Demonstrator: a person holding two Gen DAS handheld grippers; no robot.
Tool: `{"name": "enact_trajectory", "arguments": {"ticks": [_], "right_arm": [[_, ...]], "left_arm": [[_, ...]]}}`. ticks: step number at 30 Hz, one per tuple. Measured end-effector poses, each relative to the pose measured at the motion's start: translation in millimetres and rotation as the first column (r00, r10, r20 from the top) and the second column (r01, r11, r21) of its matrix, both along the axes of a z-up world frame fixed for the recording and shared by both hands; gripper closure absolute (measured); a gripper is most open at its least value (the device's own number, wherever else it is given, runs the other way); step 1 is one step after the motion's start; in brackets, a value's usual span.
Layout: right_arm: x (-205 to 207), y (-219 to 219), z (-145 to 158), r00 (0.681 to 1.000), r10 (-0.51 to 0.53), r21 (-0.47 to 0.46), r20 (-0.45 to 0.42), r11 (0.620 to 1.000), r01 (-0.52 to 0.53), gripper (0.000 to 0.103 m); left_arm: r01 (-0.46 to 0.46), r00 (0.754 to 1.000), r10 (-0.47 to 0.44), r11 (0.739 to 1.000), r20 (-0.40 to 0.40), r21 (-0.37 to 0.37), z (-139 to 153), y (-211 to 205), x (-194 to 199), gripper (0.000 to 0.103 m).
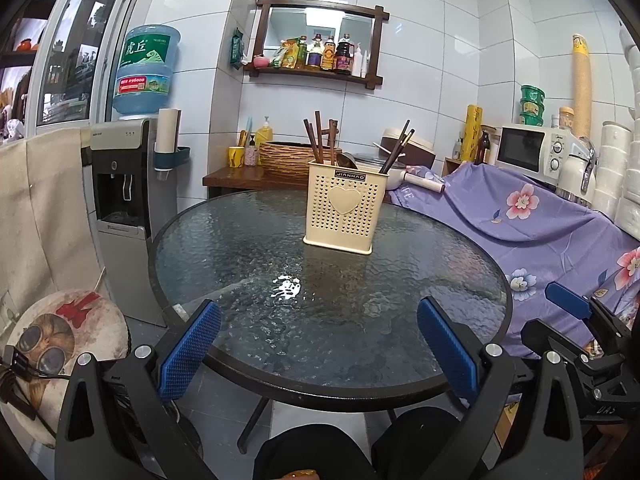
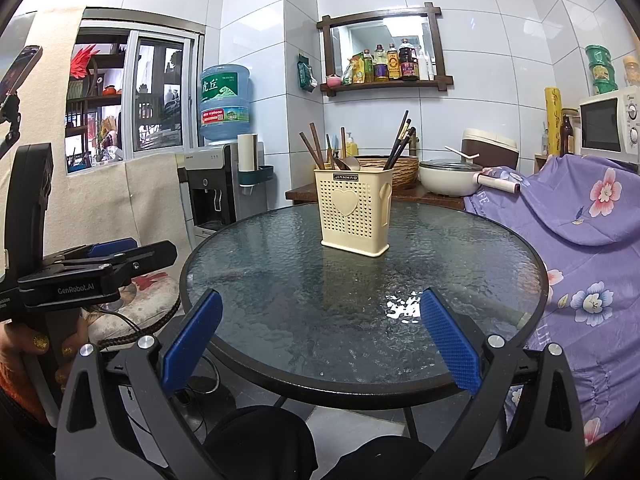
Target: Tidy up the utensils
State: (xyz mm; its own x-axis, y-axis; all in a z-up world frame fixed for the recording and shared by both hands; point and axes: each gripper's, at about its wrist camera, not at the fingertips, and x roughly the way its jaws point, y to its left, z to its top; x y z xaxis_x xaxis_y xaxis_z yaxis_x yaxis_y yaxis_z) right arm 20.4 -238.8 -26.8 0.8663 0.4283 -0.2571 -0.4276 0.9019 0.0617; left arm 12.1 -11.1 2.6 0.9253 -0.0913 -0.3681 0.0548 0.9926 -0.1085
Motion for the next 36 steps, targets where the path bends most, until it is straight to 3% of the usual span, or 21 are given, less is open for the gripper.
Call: {"name": "enact_trajectory", "arguments": {"ticks": [36], "right_arm": [[2.0, -3.4, 2.3, 1.0, 0.006, -0.001, -0.008, 1.0, -0.006, 0.006]], "left_arm": [[0.004, 1.0, -0.004, 1.0, 0.002, 0.011, 0.0, 1.0, 0.4, 0.006]]}}
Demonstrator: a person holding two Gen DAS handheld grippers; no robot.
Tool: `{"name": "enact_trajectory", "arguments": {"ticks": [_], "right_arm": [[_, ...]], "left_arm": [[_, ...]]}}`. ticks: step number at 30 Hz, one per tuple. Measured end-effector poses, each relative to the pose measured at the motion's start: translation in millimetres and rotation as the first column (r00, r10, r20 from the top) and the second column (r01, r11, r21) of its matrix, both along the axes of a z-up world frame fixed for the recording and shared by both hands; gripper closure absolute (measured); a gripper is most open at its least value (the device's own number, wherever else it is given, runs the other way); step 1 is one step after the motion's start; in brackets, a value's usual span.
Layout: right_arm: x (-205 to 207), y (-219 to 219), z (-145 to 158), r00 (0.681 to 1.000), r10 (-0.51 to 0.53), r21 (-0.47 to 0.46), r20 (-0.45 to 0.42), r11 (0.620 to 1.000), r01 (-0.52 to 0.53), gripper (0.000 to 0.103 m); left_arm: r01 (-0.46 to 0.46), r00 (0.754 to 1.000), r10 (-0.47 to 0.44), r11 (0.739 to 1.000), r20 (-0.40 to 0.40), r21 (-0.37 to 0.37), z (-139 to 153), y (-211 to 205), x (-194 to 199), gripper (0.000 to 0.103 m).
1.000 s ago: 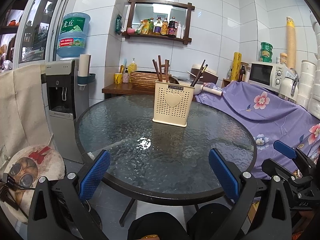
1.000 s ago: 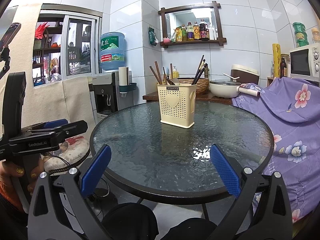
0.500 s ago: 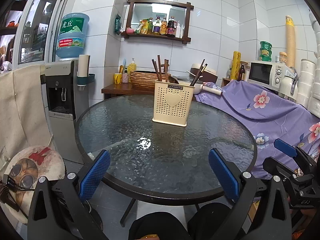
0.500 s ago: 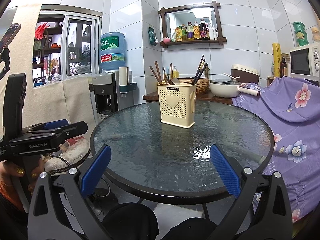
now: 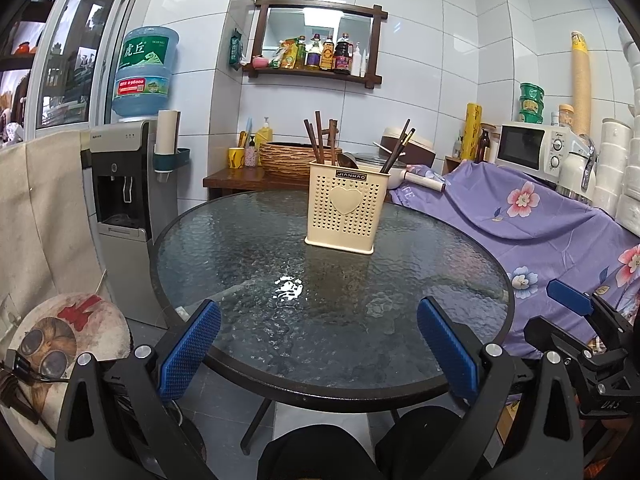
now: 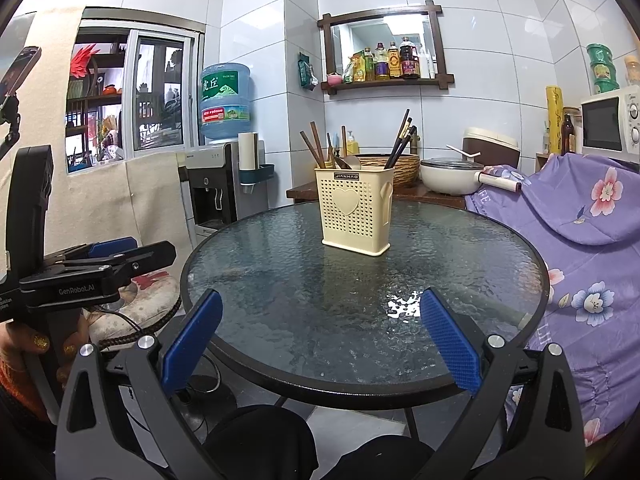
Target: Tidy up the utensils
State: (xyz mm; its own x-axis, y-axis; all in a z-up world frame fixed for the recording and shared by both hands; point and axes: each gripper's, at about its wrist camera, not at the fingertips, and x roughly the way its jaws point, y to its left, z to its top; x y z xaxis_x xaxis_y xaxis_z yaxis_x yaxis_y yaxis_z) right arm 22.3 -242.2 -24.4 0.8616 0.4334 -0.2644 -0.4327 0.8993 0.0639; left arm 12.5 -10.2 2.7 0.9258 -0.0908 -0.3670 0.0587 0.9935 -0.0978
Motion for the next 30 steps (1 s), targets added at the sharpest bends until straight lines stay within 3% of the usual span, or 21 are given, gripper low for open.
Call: {"name": "enact_trajectory", "arguments": {"ticks": [5, 14, 30], "right_arm": [[1.0, -0.5, 0.5, 1.0, 0.001, -0.001, -0.001, 1.0, -0.001, 0.006], [3.3, -3.8, 1.9, 1.0, -0.003, 0.0, -0.002, 1.0, 0.003, 0.006], [6.2, -7.2, 2.3, 1.0, 0.0, -0.003, -0.004, 1.0, 0.0, 0.006]], "left_arm": [[0.002, 1.0, -0.002, 1.0, 0.003, -0.024, 0.9, 3.0, -0.2, 0.006], [-0.003, 1.0, 0.003, 1.0, 0.003, 0.012, 0.9, -2.7, -0.5, 0.006], [-0.002, 1.0, 0.002, 1.0, 0.001, 0.008, -0.6, -3.5, -0.3, 0.006]]}}
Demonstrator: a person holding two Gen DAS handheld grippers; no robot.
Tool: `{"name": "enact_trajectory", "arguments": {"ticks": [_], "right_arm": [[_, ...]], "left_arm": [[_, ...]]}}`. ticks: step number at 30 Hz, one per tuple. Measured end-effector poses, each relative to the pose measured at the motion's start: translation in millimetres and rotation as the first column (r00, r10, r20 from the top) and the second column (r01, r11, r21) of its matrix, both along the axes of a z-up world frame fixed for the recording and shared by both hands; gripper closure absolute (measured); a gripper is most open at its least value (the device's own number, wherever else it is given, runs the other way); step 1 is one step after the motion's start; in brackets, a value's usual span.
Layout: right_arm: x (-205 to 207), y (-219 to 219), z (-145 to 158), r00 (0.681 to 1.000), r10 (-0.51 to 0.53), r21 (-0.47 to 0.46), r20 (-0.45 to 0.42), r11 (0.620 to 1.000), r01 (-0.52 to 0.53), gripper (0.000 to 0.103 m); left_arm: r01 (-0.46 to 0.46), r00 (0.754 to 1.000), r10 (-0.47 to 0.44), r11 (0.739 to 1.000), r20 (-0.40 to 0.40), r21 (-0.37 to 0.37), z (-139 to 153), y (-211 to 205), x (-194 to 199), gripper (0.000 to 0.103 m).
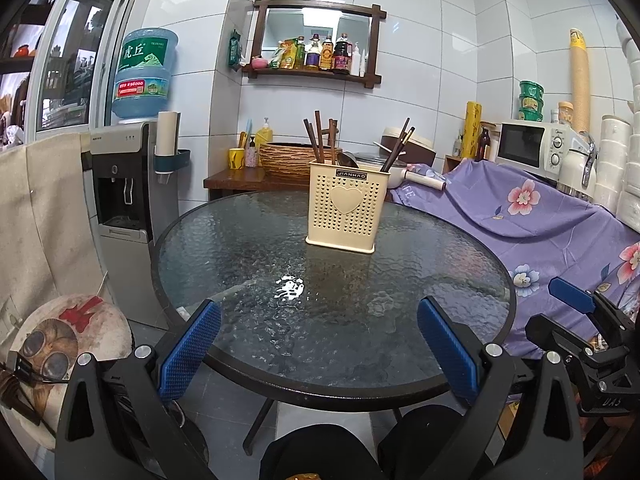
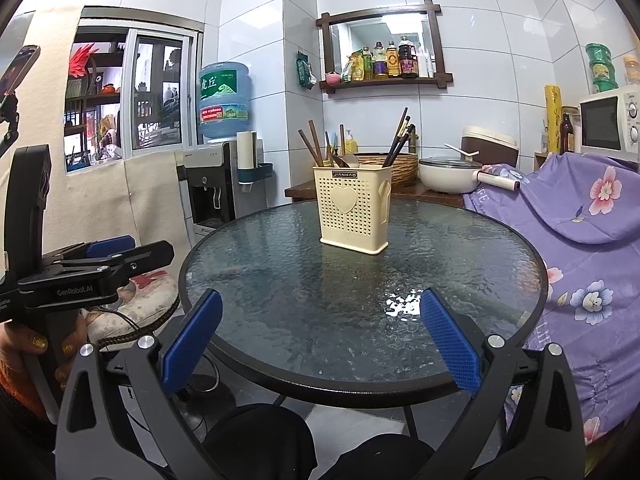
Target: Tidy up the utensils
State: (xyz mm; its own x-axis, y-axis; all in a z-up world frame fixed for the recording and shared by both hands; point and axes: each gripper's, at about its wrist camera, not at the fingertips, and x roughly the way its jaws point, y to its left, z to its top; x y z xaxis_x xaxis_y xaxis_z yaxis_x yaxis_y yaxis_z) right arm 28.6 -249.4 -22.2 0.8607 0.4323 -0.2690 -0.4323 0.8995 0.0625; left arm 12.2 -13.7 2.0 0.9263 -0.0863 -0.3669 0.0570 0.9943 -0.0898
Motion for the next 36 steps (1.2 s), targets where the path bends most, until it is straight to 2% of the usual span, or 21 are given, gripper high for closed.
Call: {"name": "enact_trajectory", "arguments": {"ticks": [29, 36], "right_arm": [[1.5, -1.2, -0.3, 1.0, -0.001, 0.0, -0.004, 1.0, 0.001, 0.006], [1.7, -1.4, -2.6, 1.0, 0.0, -0.007, -0.01, 1.0, 0.0, 0.006]], "left_arm": [[0.001, 1.0, -0.001, 1.0, -0.005, 0.002, -5.1, -3.8, 1.0, 0.006], [0.01, 1.0, -0.011, 0.999, -0.007, -0.032, -5.2, 1.0, 0.4, 0.006]]}}
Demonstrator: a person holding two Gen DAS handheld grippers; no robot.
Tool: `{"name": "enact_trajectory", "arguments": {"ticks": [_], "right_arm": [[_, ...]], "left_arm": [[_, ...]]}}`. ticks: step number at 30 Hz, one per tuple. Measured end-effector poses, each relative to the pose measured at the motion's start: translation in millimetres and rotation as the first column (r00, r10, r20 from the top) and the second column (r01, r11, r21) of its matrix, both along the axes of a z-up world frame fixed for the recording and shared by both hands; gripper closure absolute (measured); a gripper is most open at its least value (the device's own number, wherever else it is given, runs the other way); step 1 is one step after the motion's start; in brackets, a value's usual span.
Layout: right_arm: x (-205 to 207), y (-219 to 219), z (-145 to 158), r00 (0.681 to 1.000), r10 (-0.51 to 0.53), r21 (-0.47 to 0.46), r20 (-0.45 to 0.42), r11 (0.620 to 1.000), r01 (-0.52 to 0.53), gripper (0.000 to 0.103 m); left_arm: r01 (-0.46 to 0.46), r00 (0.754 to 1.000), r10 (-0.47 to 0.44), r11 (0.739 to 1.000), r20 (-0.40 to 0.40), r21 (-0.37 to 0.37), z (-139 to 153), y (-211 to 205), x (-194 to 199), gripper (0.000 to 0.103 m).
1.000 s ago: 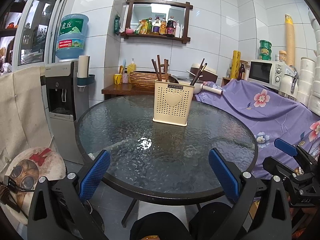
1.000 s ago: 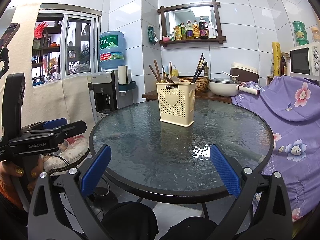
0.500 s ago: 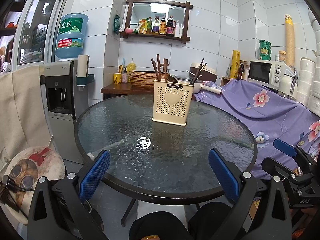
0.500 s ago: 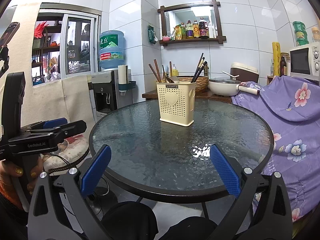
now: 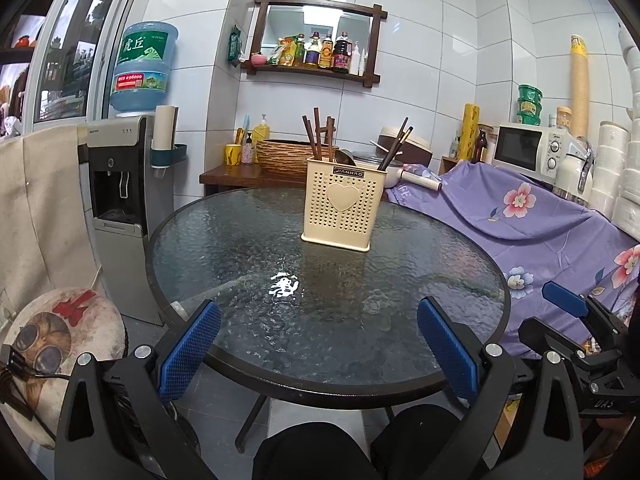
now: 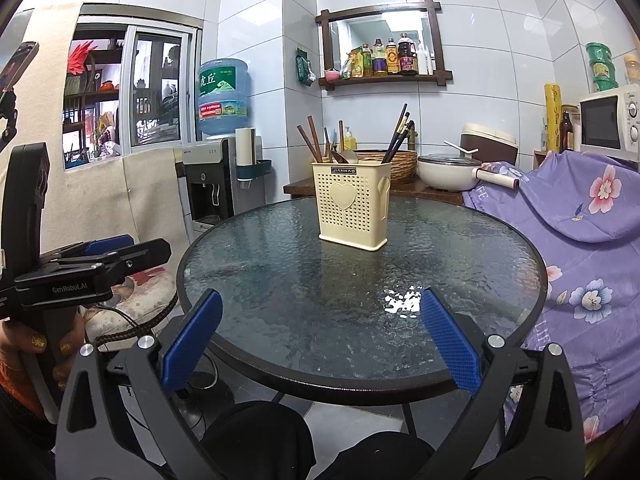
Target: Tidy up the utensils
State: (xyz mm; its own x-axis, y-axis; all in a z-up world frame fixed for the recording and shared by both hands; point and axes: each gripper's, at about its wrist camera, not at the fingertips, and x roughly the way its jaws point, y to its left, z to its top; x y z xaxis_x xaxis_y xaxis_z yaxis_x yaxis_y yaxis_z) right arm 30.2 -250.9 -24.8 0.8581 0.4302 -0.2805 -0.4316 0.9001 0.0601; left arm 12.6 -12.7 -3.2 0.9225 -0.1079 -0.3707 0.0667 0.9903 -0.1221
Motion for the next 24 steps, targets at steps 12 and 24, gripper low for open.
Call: {"name": "enact_trajectory", "arguments": {"ticks": [12, 24], "right_arm": [[1.3, -2.1, -2.8, 1.0, -0.003, -0.003, 0.001, 1.0, 0.003, 0.006], [1.8, -1.3, -2.2, 1.0, -0.002, -0.002, -0.002, 1.0, 0.002, 0.006]], "left_arm": [[-0.015, 1.0, 0.015, 0.999, -0.002, 0.036, 1.4, -1.5, -0.3, 0.006], [-0.017, 1.0, 0.017, 0.999, -0.002, 0.033, 2.0, -0.2, -0.3, 0.006]]}}
